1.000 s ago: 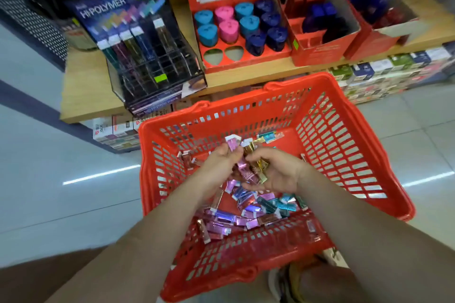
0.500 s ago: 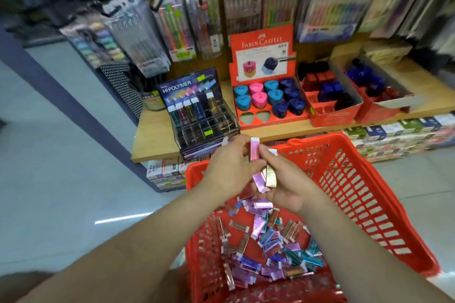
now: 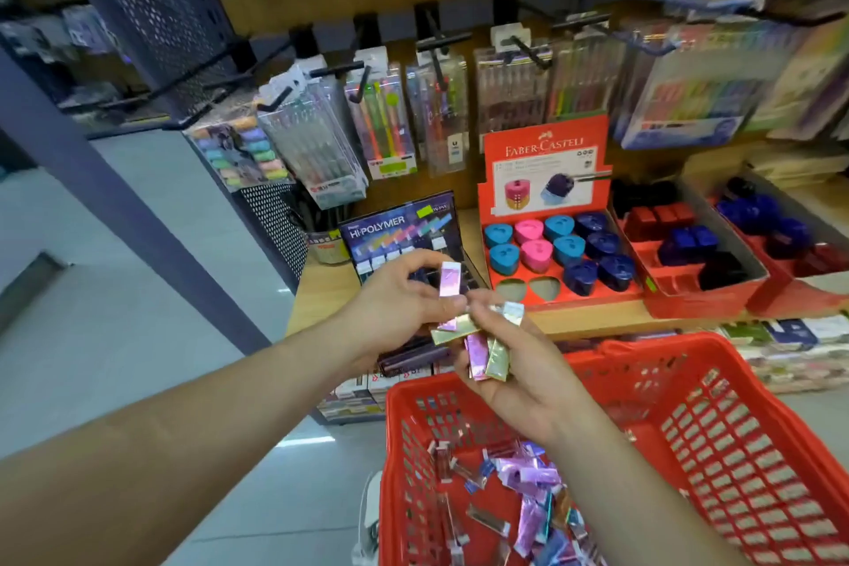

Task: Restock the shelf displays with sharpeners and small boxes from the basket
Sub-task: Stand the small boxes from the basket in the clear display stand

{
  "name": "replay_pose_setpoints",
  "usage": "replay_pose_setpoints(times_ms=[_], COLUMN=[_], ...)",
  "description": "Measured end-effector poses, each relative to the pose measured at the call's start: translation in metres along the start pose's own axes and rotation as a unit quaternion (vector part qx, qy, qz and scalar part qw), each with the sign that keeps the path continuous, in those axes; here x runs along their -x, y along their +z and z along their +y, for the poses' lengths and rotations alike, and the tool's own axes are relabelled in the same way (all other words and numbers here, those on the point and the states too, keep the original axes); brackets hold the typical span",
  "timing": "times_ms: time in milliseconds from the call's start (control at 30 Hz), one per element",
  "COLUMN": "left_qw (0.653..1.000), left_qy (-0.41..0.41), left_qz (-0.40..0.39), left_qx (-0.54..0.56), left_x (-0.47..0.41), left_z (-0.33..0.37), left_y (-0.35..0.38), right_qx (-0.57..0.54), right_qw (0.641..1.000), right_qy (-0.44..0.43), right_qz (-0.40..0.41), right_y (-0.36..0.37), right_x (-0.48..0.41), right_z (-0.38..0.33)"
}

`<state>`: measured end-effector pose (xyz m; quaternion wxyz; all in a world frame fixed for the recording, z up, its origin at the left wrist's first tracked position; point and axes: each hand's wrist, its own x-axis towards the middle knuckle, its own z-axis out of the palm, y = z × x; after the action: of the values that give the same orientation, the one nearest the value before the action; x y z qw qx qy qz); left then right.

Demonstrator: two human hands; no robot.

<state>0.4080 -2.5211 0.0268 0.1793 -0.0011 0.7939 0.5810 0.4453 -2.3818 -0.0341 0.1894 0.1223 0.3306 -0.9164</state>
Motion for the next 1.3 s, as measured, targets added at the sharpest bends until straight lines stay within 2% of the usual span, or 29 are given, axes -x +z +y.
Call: replay_pose_setpoints(times_ms=[100,200,400,600,800,933,1133,1233,1300], left_qw=[0.998,0.998,0.973,0.944,0.895,0.837,0.793,0.807,0.857], left_qy=[-0.033,-0.01,0.049,0.073,0.111,0.159,0.141,0.115,0.12], left_qz=[0.016,0.05,0.179,0.177,0.191,0.193,0.172,0.173,0.184], left_qx=[0.042,0.037,-0.135,-0.271,-0.389,-0.487,-0.567,-0.553,-0.465], left_x=[-0.012,-0.03,-0.072,-0.09,-0.099,-0.103,-0.109,-0.105,-0.095], left_z=[0.0,0.002,-0.013,-0.04,-0.055,-0.064,-0.071,-0.066,-0.05], left_y=[-0.013,-0.035,-0.089,-0.089,-0.085,-0.085,-0.082,-0.079,-0.071], right_qx=[-0.015,-0.013,0.067,0.112,0.102,0.077,0.044,0.075,0.104], right_qw=[1.0,0.999,0.997,0.993,0.994,0.997,0.999,0.997,0.994], right_qy=[0.005,0.008,-0.005,-0.007,-0.001,0.009,0.008,-0.003,-0.013], right_qz=[0.006,0.034,0.047,0.042,0.042,0.029,0.022,0.036,0.045], right_y=[0.005,0.004,-0.008,-0.014,-0.021,-0.022,-0.019,-0.018,-0.017], right_x=[-0.017,-0.032,-0.048,-0.054,-0.052,-0.051,-0.047,-0.045,-0.044], right_z=[0.001,-0.002,-0.02,-0.023,-0.019,-0.016,-0.013,-0.012,-0.012])
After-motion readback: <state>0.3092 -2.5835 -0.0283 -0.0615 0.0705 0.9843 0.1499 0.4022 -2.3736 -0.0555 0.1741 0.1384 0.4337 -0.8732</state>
